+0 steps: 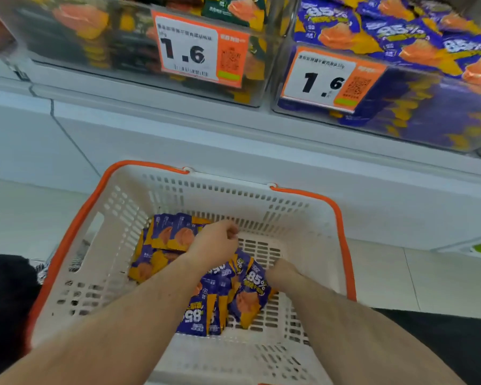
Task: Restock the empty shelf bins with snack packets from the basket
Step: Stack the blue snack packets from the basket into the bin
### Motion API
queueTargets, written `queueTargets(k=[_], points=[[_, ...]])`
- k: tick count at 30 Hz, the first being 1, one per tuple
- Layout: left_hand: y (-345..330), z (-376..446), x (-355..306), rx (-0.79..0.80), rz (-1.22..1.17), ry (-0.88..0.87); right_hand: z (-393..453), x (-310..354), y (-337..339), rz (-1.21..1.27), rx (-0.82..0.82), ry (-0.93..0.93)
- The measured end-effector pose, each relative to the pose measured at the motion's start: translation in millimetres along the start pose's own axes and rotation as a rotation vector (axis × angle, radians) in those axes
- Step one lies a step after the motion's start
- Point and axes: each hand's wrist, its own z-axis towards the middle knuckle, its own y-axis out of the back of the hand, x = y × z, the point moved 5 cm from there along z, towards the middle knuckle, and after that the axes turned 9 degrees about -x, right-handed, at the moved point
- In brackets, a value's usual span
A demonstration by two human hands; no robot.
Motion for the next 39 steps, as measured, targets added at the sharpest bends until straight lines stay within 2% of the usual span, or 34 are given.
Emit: queueTargets(k=[4,6,9,11,13,19,24,30,34,37,39], points=[[-11.2,5.2,6.5,0.034,0.012,0.041,7.2,-3.1,-14.3,-0.042,0.014,-0.037],[-13.7,6.5,8.6,0.042,0.018,0.054,10.5,-3.1,-16.1,0.014,-0.048,-0.056],[-16.0,7.6,12.3,0.048,0.025,0.073,10.3,-1.0,-18.8,-0.083,-0.077,-0.010],[-17.0,7.1,14.4,0.057,0.012,0.085,12.3,-0.6,-22.8,-0.179,-0.043,0.034],[-16.7,6.3,15.0,0.064,0.005,0.093,6.5,0.2,-20.5,-0.105,0.024,-0.022],[-12.9,-1.5,9.6,0.107,-0.029,0.121,-16.5,6.5,32.6,-0.281,0.004,0.071],[-6.7,-12.2,-11.0,0.164,-0.057,0.101,-42.1,28.4,102.9,-0.005,-0.125,0.109],[29.0,-26.6,-54.8,0.129,-0.481,0.037,-100.8,67.9,182.8,0.333,-0.226,0.271],[69.2,-37.4,-89.7,-0.066,-0.692,-0.067,-130.7,83.0,222.2,0.549,-0.330,0.388],[98.1,-43.3,-114.5,-0.175,-0.792,-0.138,-155.4,79.0,247.7,0.781,-0.533,0.442],[113.7,-46.7,-129.0,-0.223,-0.841,-0.168,-173.2,72.5,258.0,0.847,-0.687,0.466]])
